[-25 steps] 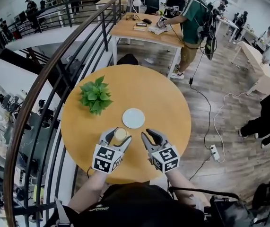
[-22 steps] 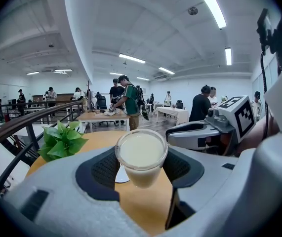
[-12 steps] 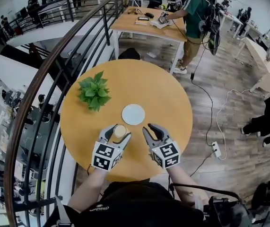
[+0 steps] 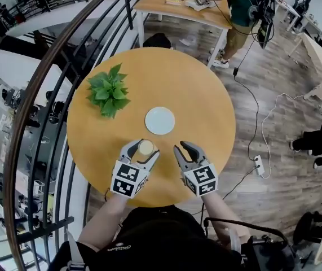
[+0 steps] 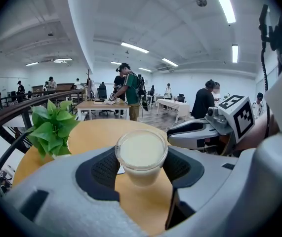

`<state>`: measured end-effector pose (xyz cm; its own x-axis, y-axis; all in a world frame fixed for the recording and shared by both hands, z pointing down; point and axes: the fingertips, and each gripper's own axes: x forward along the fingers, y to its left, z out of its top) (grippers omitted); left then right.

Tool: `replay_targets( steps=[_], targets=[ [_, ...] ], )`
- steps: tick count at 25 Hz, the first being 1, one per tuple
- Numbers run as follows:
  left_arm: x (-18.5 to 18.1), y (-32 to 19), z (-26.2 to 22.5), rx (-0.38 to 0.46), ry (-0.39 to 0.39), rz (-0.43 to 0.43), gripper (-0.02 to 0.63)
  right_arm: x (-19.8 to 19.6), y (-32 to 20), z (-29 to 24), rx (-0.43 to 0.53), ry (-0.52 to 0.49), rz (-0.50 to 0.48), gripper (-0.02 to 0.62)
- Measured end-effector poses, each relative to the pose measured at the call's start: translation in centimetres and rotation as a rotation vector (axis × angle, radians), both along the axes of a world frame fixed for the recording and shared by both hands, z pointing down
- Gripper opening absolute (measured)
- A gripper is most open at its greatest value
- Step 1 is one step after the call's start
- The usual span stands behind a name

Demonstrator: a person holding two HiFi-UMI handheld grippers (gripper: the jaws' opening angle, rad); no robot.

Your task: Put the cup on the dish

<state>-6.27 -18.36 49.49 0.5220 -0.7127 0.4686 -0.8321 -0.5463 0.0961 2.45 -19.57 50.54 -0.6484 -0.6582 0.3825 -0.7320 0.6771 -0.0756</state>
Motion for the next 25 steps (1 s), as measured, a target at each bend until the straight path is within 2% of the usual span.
replay_targets(
  steps=[15, 25],
  targets=[
    [1.0, -0.6, 9.9, -0.183, -0.005, 0.041, 0.266, -0.1, 0.1, 10.2, -0.165, 0.054, -0.013, 0.077],
    [0.9, -3.3, 10.7, -0.183, -0.016, 0.035, 0.265, 0.0, -1.8, 10.4, -0.171, 0.045, -0.003, 0.077]
  ],
)
